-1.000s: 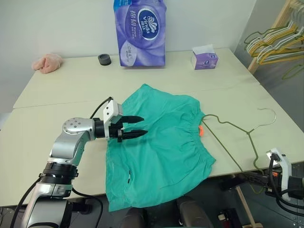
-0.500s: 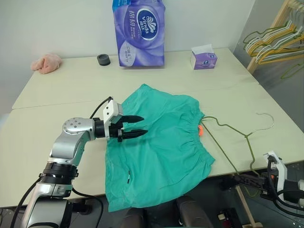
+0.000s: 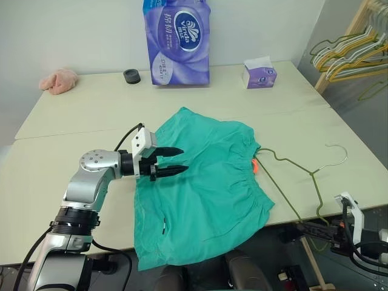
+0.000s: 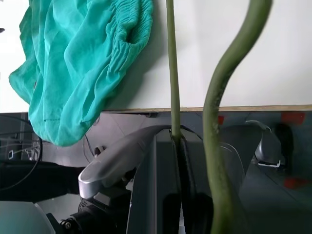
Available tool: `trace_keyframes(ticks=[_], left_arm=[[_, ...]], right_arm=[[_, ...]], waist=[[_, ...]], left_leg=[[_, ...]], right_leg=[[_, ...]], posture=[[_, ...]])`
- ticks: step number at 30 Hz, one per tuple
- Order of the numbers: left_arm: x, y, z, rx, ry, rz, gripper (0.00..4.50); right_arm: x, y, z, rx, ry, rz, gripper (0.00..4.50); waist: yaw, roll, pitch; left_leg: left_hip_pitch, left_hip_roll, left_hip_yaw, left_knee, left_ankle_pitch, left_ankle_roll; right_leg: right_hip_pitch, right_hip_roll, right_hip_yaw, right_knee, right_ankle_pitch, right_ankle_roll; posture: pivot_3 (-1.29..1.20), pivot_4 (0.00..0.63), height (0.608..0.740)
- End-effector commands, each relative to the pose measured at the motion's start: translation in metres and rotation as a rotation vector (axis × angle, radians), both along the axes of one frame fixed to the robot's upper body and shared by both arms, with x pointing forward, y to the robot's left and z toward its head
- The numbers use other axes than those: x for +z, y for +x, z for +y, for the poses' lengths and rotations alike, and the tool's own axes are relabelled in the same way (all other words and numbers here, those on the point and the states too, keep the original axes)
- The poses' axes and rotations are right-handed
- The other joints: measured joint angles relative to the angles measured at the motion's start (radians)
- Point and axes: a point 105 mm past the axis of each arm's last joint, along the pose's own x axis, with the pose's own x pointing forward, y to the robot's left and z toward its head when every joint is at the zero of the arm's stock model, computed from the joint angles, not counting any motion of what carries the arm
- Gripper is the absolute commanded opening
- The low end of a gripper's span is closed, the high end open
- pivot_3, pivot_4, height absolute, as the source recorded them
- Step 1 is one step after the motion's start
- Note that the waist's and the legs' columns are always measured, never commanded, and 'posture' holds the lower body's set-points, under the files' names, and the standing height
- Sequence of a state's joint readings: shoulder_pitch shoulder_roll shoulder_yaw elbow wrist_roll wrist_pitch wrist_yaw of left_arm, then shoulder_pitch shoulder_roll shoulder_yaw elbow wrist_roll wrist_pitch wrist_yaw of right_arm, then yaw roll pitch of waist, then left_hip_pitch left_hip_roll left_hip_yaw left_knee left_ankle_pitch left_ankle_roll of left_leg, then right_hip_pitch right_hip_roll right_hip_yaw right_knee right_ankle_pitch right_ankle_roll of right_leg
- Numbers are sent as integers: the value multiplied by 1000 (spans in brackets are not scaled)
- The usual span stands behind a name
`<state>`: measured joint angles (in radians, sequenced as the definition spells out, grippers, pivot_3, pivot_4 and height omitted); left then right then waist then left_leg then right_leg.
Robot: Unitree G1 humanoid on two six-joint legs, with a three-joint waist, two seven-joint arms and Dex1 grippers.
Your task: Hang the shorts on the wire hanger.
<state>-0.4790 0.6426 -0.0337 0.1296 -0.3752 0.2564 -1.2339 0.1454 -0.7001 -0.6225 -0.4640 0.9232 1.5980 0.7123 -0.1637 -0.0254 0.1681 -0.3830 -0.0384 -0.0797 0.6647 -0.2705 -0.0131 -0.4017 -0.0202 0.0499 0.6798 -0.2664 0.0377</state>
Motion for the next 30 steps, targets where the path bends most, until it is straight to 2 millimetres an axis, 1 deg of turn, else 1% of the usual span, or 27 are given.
trace_keyframes(ticks=[1, 5, 11, 16, 20, 24, 27, 30], left_arm=[[8, 0, 2, 1, 0, -38, 2865], [7, -2, 3, 4, 0, -37, 2865], [6, -3, 3, 7, 1, -36, 2865], [6, -4, 4, 12, 3, -36, 2865], [8, -2, 5, 16, 1, -40, 2865], [12, 1, 3, 29, -16, -44, 2865], [15, 5, 3, 53, -32, -51, 2865], [17, 10, 5, 91, -33, -59, 2865]], right_arm=[[15, 5, 2, 61, -5, -43, 0], [20, 7, 2, 112, -17, -30, 0], [11, 12, 2, 131, -29, 19, 0], [12, 20, 9, 161, 8, 26, 0], [15, 38, 13, 139, 38, 9, 0], [8, 55, 16, 94, 60, 37, 0], [2, 63, 24, 89, 77, 55, 0], [3, 76, 33, 75, 98, 29, 0]], waist=[[0, 0, 0], [1, 0, 0], [2, -1, 0], [2, -1, 0], [1, -1, 0], [2, -1, 0], [2, 0, 0], [2, 0, 0]], left_leg=[[0, 0, 0, 0, 0, 0], [0, 0, 0, 0, 0, 0], [0, 0, 0, 0, 0, 0], [0, 0, 0, 0, 0, 0], [0, 0, 0, 0, 0, 0], [-1, 0, 0, 0, 0, 0], [-1, 0, -1, 0, 0, 0], [-2, 0, -1, 0, 0, 0]], right_leg=[[0, 0, 0, 0, 0, 0], [0, 0, 0, 0, 0, 0], [0, 0, 0, 0, 0, 0], [0, 0, 0, -1, 0, 0], [0, 0, 0, -1, 0, 0], [-1, 0, 0, 0, 0, 0], [-1, 0, 0, 0, 1, -1], [-2, 0, 0, 0, 2, -2]], posture=[[-254, 147, 740], [-248, 149, 740], [-237, 146, 740], [-233, 143, 740], [-234, 140, 740], [-230, 139, 740], [-227, 138, 740], [-223, 135, 740]])
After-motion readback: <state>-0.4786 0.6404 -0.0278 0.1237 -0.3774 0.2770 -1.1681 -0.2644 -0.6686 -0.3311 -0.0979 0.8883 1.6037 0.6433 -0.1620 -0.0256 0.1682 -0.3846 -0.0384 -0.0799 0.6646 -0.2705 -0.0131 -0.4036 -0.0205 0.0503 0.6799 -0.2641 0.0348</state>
